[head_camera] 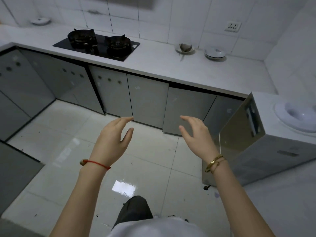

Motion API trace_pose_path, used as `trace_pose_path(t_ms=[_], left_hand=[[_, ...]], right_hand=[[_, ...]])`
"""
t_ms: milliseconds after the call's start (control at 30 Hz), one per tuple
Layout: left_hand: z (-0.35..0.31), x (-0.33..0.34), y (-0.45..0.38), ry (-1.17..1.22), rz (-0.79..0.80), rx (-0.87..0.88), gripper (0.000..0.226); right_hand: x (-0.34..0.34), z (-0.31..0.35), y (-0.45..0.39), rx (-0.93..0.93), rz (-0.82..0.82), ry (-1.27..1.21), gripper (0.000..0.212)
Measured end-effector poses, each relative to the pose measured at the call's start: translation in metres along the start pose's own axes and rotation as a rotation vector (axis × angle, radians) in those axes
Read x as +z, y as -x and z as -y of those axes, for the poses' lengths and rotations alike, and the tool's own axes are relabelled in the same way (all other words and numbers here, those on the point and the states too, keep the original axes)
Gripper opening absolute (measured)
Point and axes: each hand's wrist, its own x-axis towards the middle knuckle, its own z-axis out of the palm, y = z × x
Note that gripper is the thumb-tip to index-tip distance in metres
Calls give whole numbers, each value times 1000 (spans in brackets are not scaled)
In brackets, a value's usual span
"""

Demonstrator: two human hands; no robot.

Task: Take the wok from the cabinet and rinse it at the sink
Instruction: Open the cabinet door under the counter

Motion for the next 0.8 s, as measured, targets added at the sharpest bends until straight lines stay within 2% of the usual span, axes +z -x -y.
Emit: trace_pose_path(t_ms=[200,600,800], left_hand=[[32,26,-91,16,33,-3,39],[101,53,-335,36,145,151,40],[121,74,-420,45,239,212,40]], right_hand=[[24,-18,-90,20,4,-2,42],[61,-31,-299,135,-93,-51,40],[76,-37,-367,209,-156,-64,40]])
